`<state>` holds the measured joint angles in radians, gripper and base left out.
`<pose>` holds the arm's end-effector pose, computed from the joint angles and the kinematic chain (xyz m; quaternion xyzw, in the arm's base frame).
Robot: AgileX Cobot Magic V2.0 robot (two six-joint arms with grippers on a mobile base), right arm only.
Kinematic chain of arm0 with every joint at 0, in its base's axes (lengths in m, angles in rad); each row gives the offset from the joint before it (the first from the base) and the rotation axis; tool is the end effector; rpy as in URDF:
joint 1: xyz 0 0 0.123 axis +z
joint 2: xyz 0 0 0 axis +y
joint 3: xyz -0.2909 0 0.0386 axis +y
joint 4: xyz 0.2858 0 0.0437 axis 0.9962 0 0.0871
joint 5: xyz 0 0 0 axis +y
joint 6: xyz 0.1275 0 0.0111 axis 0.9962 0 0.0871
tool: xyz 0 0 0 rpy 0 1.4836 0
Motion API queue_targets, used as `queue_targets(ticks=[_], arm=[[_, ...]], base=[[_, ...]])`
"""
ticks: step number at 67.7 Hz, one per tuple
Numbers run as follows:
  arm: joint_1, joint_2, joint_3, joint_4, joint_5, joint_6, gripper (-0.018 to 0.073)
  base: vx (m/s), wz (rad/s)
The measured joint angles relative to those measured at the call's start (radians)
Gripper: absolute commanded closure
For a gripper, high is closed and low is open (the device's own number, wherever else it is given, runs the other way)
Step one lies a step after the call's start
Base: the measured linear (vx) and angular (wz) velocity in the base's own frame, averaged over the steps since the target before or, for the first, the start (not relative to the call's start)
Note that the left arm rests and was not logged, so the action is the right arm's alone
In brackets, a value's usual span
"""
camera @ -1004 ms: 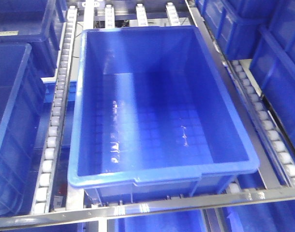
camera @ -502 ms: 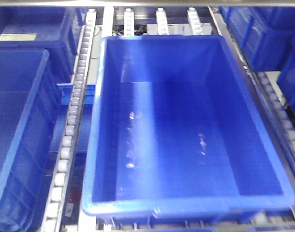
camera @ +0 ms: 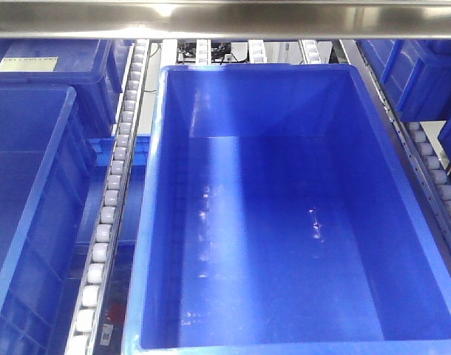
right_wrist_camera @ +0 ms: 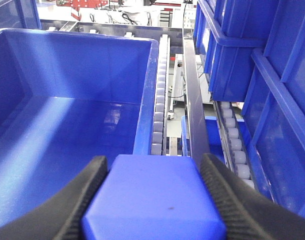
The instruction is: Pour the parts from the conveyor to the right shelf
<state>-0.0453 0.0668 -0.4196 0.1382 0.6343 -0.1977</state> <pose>0.0911 0.0063 0.2966 -0.0417 0.7696 -0.0104 0.6371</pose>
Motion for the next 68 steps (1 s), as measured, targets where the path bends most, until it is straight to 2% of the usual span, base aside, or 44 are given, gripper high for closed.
queue_targets(ticks=[56,68], arm=[[0.0,0.001,0.0,0.0,0.001,0.001,0.0565],[0.008,0.111,-0.022,0.0,0.006,-0.028,0.0565]], base=[[0.0,0.0],[0.0,0.0]])
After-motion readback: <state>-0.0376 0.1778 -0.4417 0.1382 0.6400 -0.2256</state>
